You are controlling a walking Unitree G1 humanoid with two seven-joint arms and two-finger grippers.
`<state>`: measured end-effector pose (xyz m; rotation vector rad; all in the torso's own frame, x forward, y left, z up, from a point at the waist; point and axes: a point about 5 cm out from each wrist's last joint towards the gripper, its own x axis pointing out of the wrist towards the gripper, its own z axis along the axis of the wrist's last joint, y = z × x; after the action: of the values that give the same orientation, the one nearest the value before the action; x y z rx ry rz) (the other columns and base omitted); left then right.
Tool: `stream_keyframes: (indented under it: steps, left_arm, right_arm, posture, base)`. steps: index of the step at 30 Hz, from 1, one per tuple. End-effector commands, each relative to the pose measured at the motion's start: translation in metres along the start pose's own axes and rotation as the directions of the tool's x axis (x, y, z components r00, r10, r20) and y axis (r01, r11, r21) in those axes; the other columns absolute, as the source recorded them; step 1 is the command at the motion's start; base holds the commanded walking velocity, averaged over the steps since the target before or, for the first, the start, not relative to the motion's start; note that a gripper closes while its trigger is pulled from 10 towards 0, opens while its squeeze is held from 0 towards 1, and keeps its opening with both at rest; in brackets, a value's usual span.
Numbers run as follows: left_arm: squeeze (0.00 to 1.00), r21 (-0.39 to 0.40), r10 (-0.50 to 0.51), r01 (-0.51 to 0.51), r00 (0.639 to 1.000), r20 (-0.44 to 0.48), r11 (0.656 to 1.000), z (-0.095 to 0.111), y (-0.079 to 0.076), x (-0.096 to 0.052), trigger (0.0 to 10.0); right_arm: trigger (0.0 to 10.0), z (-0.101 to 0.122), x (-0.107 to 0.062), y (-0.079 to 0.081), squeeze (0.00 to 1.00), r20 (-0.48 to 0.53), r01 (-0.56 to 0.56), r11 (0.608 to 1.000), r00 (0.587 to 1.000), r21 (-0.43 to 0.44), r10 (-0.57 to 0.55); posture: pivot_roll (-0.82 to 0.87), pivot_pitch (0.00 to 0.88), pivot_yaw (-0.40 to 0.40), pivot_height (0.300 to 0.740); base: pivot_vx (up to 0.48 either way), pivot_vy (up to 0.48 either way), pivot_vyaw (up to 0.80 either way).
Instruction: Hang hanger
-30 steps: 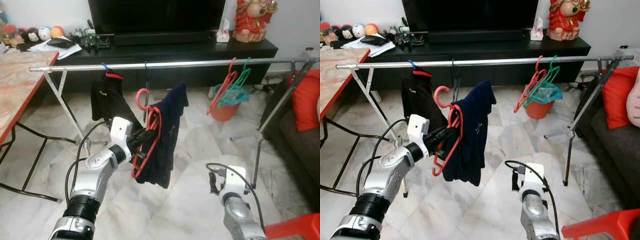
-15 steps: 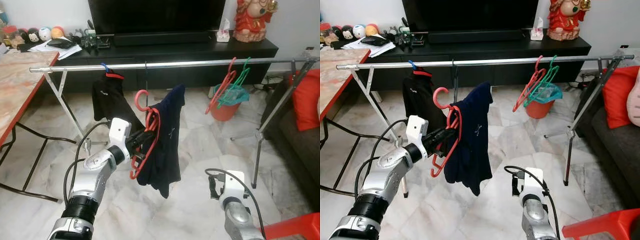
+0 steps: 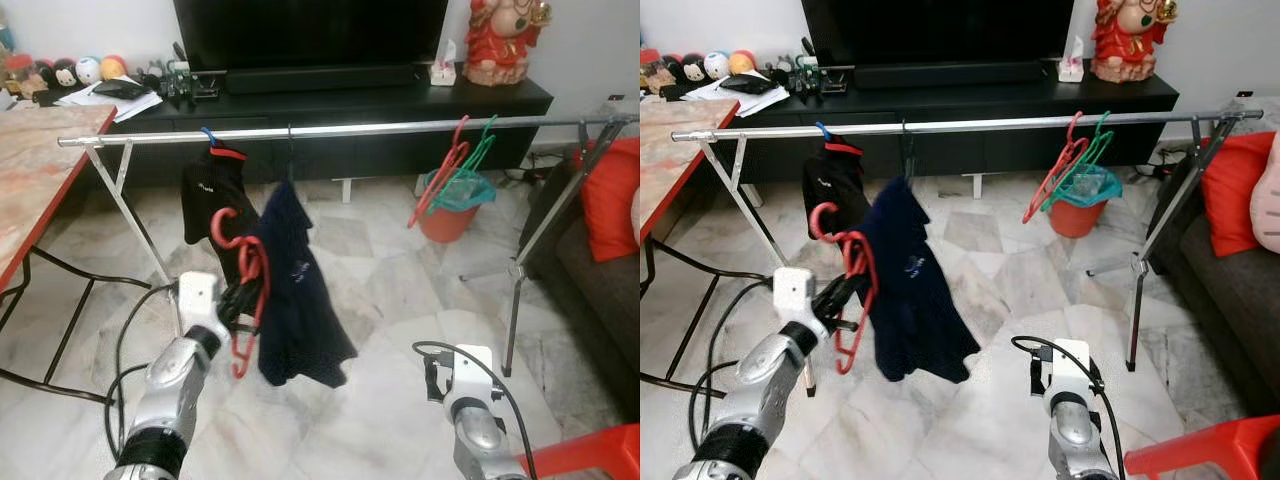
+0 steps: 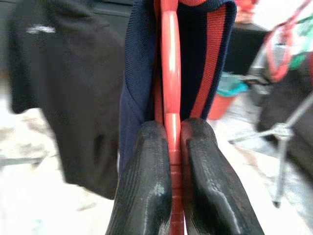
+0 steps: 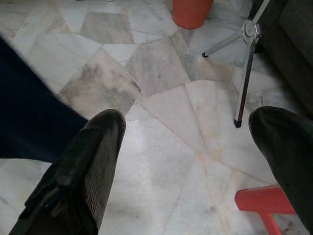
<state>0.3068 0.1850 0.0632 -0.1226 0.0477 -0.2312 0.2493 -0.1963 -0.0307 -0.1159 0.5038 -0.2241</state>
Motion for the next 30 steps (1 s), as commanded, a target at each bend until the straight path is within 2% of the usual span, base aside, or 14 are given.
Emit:
stream_keyframes:
  steps: [1, 7, 11, 12, 15, 21, 24, 30]
  left_arm:
    - [0.0, 0.059, 0.08, -0.081, 0.996, 0.03, 0.995, 0.0, 0.015, -0.009, 10.0]
    - [0.0, 0.107, 0.255, -0.252, 0.967, -0.02, 0.962, -0.027, 0.035, -0.038, 10.0]
    - [0.0, 0.152, 0.304, -0.29, 0.949, -0.08, 0.945, -0.047, 0.039, -0.057, 10.0]
    - [0.0, 0.16, 0.331, -0.313, 0.938, -0.099, 0.936, -0.054, 0.042, -0.065, 10.0]
    - [0.0, 0.172, 0.368, -0.345, 0.921, -0.127, 0.923, -0.063, 0.045, -0.076, 10.0]
    - [0.0, 0.198, 0.398, -0.366, 0.905, -0.151, 0.909, -0.072, 0.044, -0.085, 10.0]
    - [0.0, 0.234, 0.428, -0.385, 0.886, -0.178, 0.893, -0.08, 0.043, -0.093, 10.0]
    - [0.0, 0.243, 0.454, -0.403, 0.866, -0.212, 0.882, -0.088, 0.042, -0.1, 10.0]
  right_arm:
    - [10.0, -0.002, -0.001, -0.004, 0.0, -0.002, 0.018, 1.0, 1.0, -0.009, -0.018]
    - [10.0, -0.014, -0.004, -0.008, 0.0, -0.044, 0.035, 0.999, 0.998, -0.016, -0.036]
    - [10.0, -0.023, -0.007, -0.012, 0.0, -0.084, 0.051, 0.999, 0.995, -0.006, -0.051]
    - [10.0, -0.023, -0.008, -0.012, 0.0, -0.083, 0.052, 0.999, 0.995, -0.001, -0.052]
    - [10.0, -0.023, -0.008, -0.012, 0.0, -0.075, 0.048, 0.999, 0.996, -0.005, -0.048]
    - [10.0, -0.025, -0.009, -0.012, 0.0, -0.081, 0.045, 0.999, 0.996, -0.013, -0.046]
    - [10.0, -0.029, -0.011, -0.012, 0.0, -0.095, 0.043, 0.999, 0.994, -0.023, -0.045]
    - [10.0, -0.03, -0.012, -0.013, 0.0, -0.097, 0.044, 0.999, 0.994, -0.019, -0.046]
  posture:
    - [-0.04, 0.0, 0.029, 0.74]
    - [-0.03, 0.0, 0.019, 0.74]
    - [-0.03, 0.0, 0.013, 0.74]
    - [-0.03, 0.0, 0.013, 0.74]
    - [-0.04, 0.0, 0.011, 0.74]
    - [-0.03, 0.0, 0.002, 0.74]
    - [-0.03, 0.0, -0.002, 0.74]
    - [-0.04, 0.0, -0.004, 0.74]
  base:
    - [0.0, 0.0, 0.0]
    - [0.0, 0.0, 0.0]
    - [0.0, 0.0, 0.0]
    - [0.0, 0.0, 0.0]
    - [0.0, 0.0, 0.0]
    - [0.0, 0.0, 0.0]
    - [0.0, 0.0, 0.0]
    - [0.0, 0.0, 0.0]
